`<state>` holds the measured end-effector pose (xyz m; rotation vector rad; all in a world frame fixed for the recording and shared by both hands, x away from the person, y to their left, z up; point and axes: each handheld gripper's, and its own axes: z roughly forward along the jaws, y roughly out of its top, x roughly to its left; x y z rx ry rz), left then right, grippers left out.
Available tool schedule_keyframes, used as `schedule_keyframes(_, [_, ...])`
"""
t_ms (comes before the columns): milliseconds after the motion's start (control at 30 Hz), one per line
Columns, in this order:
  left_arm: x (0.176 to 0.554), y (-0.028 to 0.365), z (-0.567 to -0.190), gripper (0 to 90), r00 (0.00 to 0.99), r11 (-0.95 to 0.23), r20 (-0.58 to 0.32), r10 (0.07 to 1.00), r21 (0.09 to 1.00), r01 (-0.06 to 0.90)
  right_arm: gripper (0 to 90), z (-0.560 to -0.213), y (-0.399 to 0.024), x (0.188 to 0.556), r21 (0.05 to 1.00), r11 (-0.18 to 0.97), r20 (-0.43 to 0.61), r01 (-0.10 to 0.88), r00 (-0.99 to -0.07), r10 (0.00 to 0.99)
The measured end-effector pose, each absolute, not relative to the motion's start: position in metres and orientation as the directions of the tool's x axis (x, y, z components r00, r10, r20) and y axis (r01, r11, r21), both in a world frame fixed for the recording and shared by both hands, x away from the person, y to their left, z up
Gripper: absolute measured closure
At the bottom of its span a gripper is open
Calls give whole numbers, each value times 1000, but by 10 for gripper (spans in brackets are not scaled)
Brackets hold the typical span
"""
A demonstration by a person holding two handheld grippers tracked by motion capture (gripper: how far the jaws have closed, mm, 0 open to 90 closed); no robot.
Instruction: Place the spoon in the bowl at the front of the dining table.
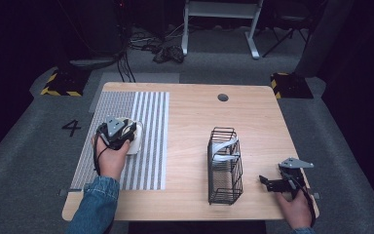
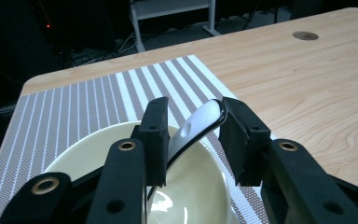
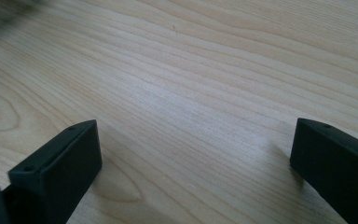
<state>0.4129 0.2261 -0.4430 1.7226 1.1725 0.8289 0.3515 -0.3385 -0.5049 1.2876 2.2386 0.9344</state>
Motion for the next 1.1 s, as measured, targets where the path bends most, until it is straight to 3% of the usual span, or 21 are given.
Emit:
schedule_keyframes(300, [414,217,-449,608,355,-208,65,933,901,381,19,-505,-338,351,714,355,-7,604,-500,866])
schedule_keyframes(733, [414,208,-457,514,373,-220,61,926,889,401,18,-505,-338,352,714,355,-7,604,-500,866])
schedule_keyframes(967, [412,206,-456,348,372,-188,31,928,900,393,18,-505,-338,352,714,355,-7,604,-500,866])
schedule_keyframes(1100, [407,205,-450,305,376,-178,23,926,907,383,18,-505,-338,352,714,355,-7,604,-500,866])
